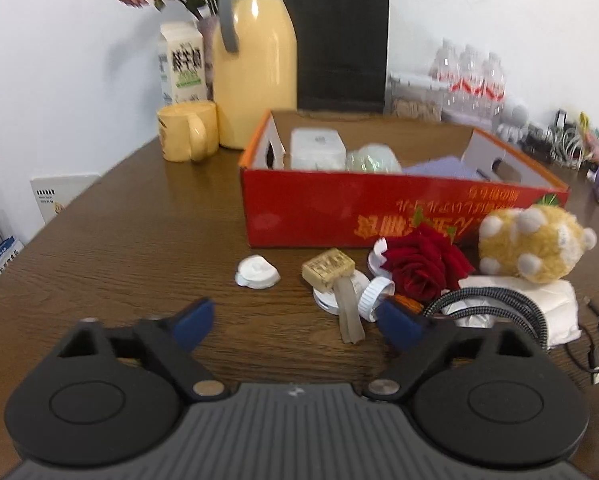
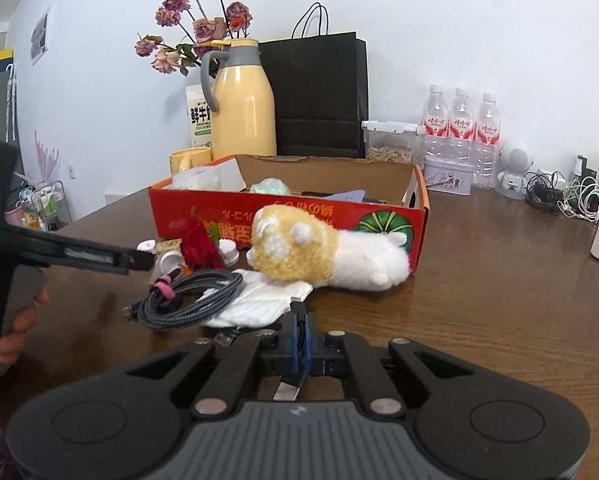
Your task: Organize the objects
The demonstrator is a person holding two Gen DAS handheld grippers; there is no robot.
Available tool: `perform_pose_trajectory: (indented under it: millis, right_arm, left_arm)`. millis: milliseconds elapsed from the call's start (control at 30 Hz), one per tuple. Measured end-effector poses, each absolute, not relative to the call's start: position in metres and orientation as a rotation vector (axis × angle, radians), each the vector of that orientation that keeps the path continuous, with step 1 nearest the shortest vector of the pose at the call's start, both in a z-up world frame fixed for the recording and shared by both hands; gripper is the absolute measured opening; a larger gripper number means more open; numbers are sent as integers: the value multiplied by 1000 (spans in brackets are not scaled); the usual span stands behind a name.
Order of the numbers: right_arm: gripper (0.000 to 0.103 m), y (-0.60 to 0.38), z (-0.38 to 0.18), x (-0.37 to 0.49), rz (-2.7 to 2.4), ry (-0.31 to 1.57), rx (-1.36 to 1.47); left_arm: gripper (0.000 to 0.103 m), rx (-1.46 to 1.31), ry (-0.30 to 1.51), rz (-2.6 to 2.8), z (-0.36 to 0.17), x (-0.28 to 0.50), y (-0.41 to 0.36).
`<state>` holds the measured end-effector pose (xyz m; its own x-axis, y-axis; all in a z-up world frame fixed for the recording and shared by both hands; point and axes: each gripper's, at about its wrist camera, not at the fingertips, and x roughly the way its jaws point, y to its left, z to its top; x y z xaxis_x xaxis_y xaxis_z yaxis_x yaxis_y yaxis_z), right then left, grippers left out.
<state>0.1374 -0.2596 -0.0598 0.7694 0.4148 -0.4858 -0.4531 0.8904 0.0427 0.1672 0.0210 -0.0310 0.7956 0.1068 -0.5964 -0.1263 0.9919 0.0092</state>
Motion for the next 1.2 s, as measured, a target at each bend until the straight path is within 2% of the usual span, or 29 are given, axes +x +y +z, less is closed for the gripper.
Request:
perform_pose_trajectory:
  millis: [133, 200, 233, 267, 367, 1067, 1100, 1200]
  right_arm:
    - [3, -260, -61, 143, 475, 512, -72]
    - [3, -261, -63, 145, 476, 518, -68]
    - [3, -261, -63, 146, 477, 520, -66]
    - [3, -261, -64, 146, 477, 522, -64]
    - [3, -261, -64, 146, 478, 521, -63]
    - [2, -264, -32, 139, 472, 441, -75]
    - [3, -264, -33, 140, 471, 445, -76]
    - [14, -264, -41, 146, 475, 497, -92]
  left_arm:
    - [54, -33, 685, 85, -40, 175, 19]
    - [29, -47, 678, 43, -41, 174, 20]
    - [22, -55, 676, 19, -41, 174, 20]
    - [8, -67, 676, -11, -41, 173, 21]
    - [4, -50, 651, -19, -39, 168, 18]
    - [3, -26, 451, -45, 20, 139, 16]
    - [3, -27, 447, -45, 22, 138, 15]
    - [3, -31, 447, -49, 22, 136, 16]
